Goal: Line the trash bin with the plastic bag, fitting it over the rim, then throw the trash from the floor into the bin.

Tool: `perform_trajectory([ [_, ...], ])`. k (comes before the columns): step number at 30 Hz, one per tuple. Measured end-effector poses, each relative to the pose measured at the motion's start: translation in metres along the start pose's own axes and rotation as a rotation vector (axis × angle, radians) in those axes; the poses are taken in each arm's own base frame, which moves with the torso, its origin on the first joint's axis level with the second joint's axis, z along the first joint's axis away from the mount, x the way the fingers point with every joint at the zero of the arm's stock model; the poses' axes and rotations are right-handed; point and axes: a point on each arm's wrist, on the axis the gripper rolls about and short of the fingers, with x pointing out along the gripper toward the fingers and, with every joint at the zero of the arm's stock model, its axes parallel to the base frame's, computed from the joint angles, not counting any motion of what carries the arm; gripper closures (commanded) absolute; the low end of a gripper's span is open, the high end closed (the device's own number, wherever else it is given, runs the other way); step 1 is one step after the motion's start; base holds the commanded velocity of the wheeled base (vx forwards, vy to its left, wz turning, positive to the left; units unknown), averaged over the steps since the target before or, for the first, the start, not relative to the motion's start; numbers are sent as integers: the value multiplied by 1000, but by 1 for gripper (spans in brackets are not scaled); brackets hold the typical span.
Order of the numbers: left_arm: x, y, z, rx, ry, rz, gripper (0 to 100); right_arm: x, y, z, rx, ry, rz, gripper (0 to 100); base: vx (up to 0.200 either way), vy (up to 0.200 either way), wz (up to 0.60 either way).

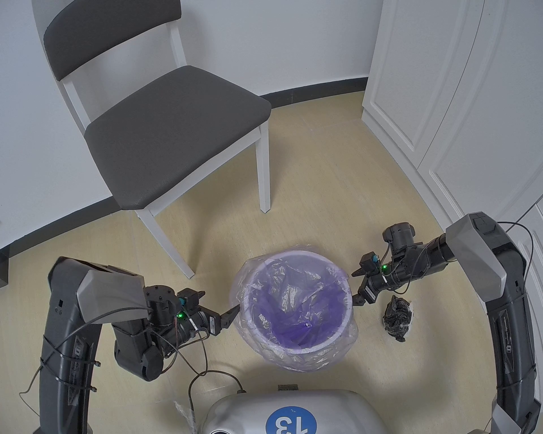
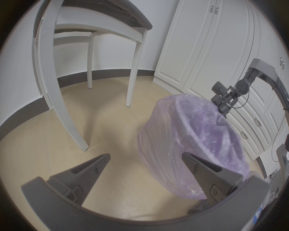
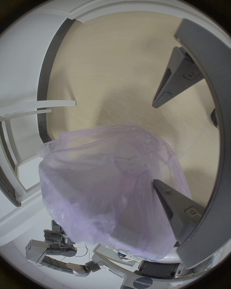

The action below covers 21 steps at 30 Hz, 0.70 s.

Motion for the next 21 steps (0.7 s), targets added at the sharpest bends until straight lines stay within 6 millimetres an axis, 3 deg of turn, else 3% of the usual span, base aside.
perform_trajectory([
  [8,40,16,-10,-31,123,6,0,-1,2,11,-26,-22,-7,0,0,0,0],
  [16,61,24,-4,-15,214,4,0,9,4,22,-56,-38,-11,0,0,0,0],
  [21,66,24,2,10,194,8,0,23,2,17,-58,-25,-13,0,0,0,0],
])
